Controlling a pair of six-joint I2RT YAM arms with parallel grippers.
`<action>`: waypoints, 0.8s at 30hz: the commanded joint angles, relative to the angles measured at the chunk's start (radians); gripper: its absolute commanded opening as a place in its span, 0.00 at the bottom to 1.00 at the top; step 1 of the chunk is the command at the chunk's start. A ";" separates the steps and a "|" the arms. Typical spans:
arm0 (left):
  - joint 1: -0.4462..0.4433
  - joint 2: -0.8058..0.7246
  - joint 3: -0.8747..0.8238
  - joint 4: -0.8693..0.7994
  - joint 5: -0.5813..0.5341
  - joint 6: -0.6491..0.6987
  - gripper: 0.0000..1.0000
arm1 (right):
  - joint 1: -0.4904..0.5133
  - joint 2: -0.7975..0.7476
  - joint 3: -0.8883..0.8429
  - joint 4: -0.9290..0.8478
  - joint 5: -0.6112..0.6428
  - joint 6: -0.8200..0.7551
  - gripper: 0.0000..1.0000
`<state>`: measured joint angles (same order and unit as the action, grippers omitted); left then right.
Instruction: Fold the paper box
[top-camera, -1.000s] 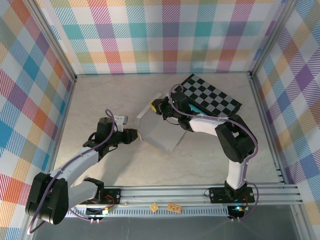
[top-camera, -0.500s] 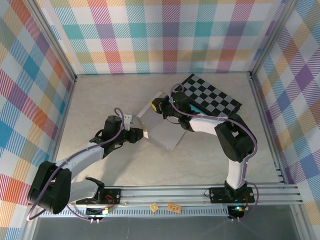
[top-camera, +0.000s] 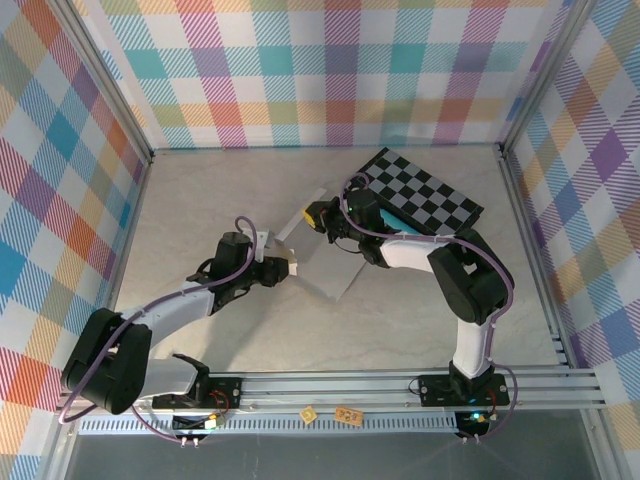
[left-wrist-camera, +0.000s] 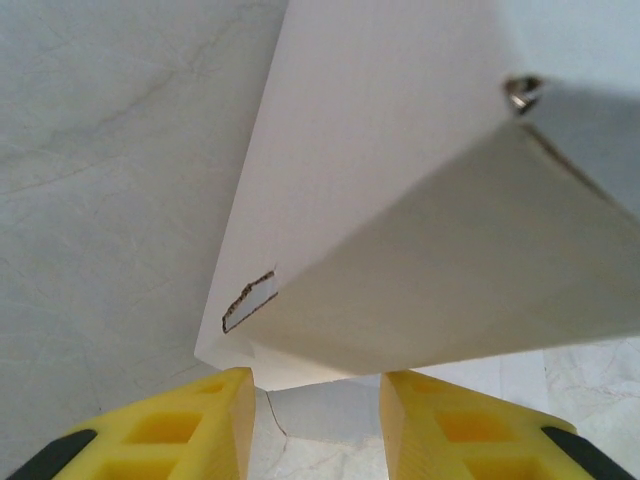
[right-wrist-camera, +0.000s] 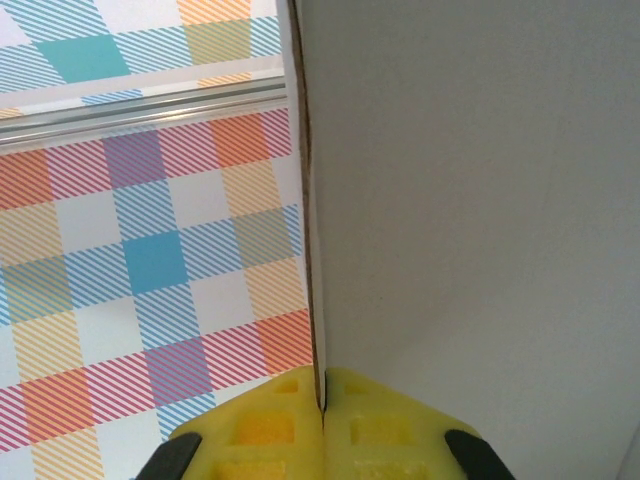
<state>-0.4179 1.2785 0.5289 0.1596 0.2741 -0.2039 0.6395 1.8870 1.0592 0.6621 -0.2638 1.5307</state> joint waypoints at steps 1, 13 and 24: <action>-0.010 0.010 0.005 0.057 -0.043 0.021 0.37 | 0.000 0.021 -0.018 0.030 -0.033 -0.016 0.00; -0.035 0.000 -0.049 0.105 -0.168 0.001 0.39 | 0.009 0.019 -0.074 0.056 -0.045 -0.032 0.00; -0.055 0.014 -0.085 0.215 -0.185 -0.008 0.42 | 0.031 0.071 -0.040 0.132 -0.014 -0.039 0.00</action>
<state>-0.4644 1.2861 0.4526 0.2779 0.1230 -0.2096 0.6498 1.9152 1.0088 0.7723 -0.2707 1.5089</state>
